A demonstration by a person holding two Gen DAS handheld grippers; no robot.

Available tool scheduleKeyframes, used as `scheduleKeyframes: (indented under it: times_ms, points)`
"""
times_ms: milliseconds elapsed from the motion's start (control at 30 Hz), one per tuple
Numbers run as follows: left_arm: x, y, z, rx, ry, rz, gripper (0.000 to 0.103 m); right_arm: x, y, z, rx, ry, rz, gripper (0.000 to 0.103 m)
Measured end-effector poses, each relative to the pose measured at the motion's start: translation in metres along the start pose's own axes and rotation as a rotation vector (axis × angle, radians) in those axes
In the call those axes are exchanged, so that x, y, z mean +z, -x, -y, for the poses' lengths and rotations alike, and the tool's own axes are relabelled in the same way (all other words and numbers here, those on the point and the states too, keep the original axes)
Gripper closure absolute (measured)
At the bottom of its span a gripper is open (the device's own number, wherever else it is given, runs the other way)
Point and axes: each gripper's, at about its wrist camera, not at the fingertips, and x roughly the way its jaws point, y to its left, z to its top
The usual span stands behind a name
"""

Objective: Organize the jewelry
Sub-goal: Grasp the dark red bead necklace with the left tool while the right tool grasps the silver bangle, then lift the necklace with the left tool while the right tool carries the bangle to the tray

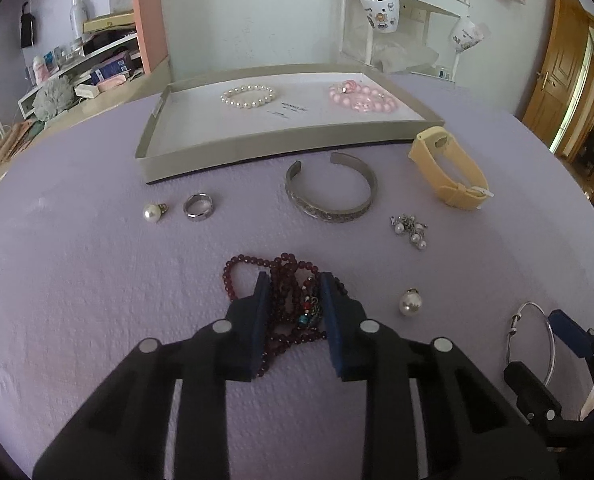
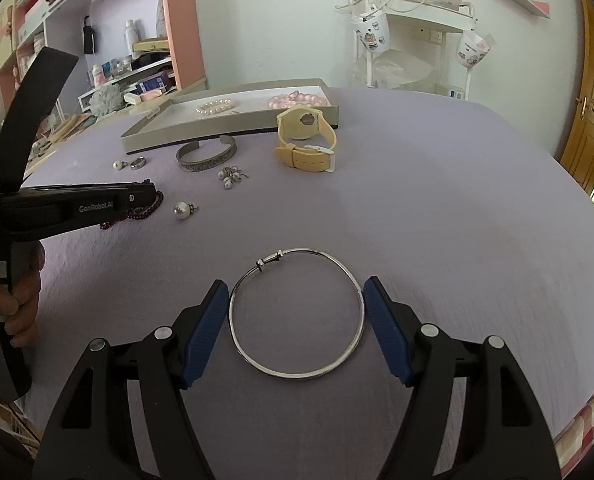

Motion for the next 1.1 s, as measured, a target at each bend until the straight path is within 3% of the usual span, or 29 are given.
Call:
scheduleKeyframes:
  times_ms: [200, 233, 300, 333, 667, 1100]
  points:
    - [-0.001, 0.000, 0.006, 0.011, -0.018, -0.006, 0.062, 0.000, 0.000, 0.000, 0.000, 0.004, 0.000, 0.032]
    - [0.000, 0.000, 0.006, 0.009, -0.013, -0.006, 0.063, 0.000, 0.000, 0.000, -0.001, 0.005, 0.000, 0.032]
    - [0.000, 0.001, 0.002, 0.007, 0.004, -0.001, 0.085, 0.000, 0.000, 0.000, -0.001, 0.006, 0.000, 0.032]
    - [0.001, 0.001, -0.001, -0.004, 0.013, 0.000, 0.091, 0.000, 0.000, 0.000, -0.001, 0.006, 0.000, 0.032]
    - [-0.004, 0.030, -0.019, -0.053, 0.058, 0.046, 0.093, 0.006, 0.007, 0.002, 0.013, -0.008, 0.029, 0.032]
    - [0.027, 0.082, -0.035, -0.067, 0.081, 0.174, 0.094, 0.030, 0.020, 0.000, 0.024, -0.011, 0.104, 0.032]
